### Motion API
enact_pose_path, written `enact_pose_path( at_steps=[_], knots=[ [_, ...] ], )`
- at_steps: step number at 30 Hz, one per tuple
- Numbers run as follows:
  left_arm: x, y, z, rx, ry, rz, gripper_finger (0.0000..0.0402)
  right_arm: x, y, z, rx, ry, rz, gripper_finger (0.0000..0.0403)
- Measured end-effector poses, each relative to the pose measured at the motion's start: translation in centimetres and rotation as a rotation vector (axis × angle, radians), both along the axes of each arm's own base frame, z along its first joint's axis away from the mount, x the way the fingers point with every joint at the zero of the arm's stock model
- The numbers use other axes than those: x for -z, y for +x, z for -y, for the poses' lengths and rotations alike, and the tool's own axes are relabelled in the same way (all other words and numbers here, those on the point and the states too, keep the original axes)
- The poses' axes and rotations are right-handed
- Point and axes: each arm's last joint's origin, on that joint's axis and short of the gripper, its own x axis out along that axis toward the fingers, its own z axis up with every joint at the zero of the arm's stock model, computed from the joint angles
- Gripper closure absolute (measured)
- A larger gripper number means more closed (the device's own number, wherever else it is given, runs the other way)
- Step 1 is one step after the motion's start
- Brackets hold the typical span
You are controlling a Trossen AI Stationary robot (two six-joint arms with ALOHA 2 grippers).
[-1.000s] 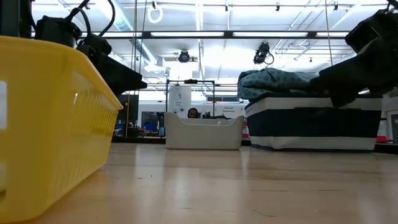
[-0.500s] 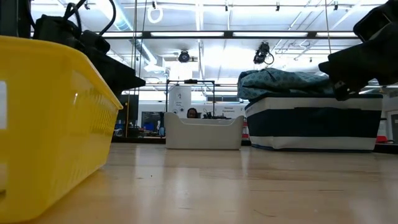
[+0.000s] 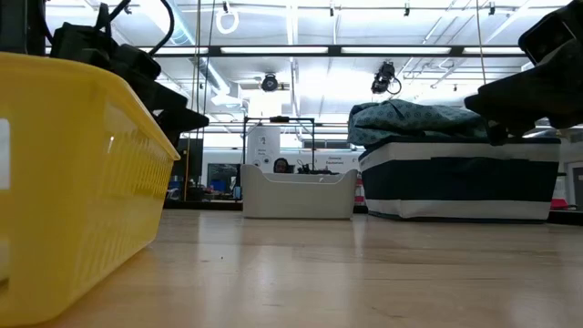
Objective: Pick & place medical supplies in basket/bin
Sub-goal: Return to Home Position
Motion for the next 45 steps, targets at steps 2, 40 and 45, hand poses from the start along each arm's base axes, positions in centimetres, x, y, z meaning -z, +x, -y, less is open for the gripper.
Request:
enact_pose_path(
  at_steps=[2, 40, 45],
  knots=[
    [-0.1, 0.0, 0.1, 0.043, -0.001, 0.009, 0.0122, 0.0, 0.0, 0.0, 0.000, -0.006, 0.001, 0.0309],
    [-3.1, -2.1, 0.5, 0.047, 0.086, 0.082, 0.0122, -5.4, -6.3, -2.4, -0.642, 0.000, 0.277, 0.0309],
    [-4.3, -2.7, 0.4, -0.001, 0.117, 0.056, 0.0122, -5.8, -7.3, -2.2, -0.822, -0.027, 0.343, 0.0309]
  ],
)
